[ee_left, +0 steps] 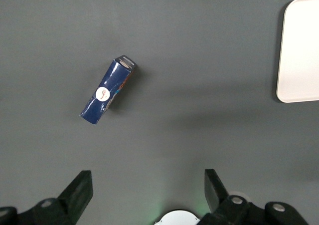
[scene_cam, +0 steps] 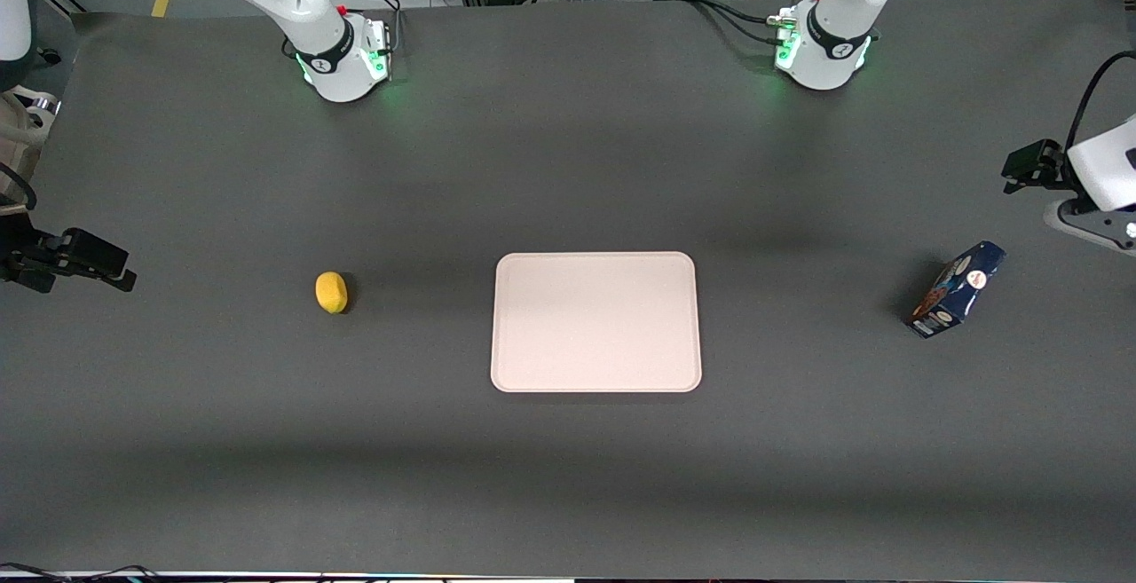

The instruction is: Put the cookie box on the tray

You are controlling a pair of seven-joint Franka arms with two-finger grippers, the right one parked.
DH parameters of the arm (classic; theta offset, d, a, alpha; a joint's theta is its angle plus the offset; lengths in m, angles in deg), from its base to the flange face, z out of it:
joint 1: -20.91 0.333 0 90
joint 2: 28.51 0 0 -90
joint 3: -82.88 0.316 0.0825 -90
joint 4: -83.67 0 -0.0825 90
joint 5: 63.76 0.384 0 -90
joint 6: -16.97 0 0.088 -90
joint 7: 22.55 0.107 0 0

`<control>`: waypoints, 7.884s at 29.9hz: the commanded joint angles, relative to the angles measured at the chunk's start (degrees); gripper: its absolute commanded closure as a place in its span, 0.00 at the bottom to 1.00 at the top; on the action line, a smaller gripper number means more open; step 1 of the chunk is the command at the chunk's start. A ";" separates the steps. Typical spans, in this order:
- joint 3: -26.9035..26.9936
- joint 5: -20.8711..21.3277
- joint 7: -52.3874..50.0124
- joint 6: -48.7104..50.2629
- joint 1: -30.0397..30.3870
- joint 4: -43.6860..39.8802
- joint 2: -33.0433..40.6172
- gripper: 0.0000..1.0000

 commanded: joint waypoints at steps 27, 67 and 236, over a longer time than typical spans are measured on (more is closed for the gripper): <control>7.09 -4.36 10.39 -43.18 2.94 33.12 0.70 0.00; 8.67 -8.76 14.52 -68.77 3.91 43.24 -7.82 0.00; -38.18 28.68 -105.80 -44.96 -3.47 10.64 -32.96 0.66</control>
